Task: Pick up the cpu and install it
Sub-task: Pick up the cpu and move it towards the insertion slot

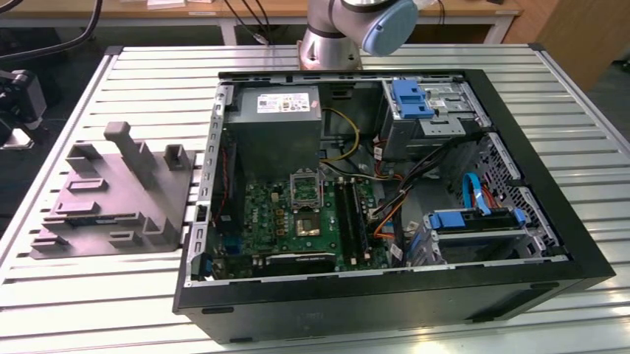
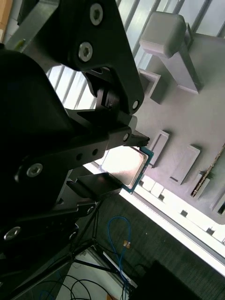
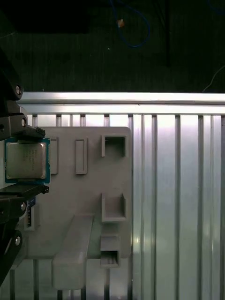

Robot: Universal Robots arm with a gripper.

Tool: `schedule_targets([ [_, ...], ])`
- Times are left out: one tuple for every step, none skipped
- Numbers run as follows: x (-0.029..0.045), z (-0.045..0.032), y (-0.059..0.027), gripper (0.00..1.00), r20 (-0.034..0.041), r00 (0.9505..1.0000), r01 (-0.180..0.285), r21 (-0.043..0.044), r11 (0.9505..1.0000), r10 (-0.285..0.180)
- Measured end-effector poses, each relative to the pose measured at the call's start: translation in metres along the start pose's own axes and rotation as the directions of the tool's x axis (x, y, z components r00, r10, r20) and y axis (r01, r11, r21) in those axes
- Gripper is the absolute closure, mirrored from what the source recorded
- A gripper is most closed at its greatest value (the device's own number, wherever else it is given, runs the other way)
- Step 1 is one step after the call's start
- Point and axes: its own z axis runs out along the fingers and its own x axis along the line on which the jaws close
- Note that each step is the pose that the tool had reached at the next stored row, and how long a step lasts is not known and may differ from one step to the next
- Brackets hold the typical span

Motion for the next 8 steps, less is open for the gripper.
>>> schedule_targets([
  [0.0, -0.0003, 0.0, 0.53, 0.0002, 1.0, 0.0, 0.0, 1.0, 0.0],
  [0.0, -0.0005, 0.0, 0.53, 0.0002, 1.0, 0.0, -0.0001, 1.0, 0.0],
  [0.0, -0.0005, 0.0, 0.53, 0.0003, 1.0, 0.0, -0.0002, 1.0, 0.0],
  [0.0, -0.0014, 0.0, 0.53, 0.0, 1.0, 0.0, 0.0, 1.0, 0.0],
  [0.0, -0.0017, 0.0, 0.53, 0.0, 1.0, 0.0, 0.0, 1.0, 0.0],
  [0.0, -0.0017, 0.0, 0.53, 0.0, 1.0, 0.0, 0.0, 1.0, 0.0],
  [0.0, -0.0017, 0.0, 0.53, 0.0, 1.0, 0.0, 0.0, 1.0, 0.0],
  [0.0, -0.0018, 0.0, 0.53, 0.0, 1.0, 0.0, 0.0, 1.0, 0.0],
])
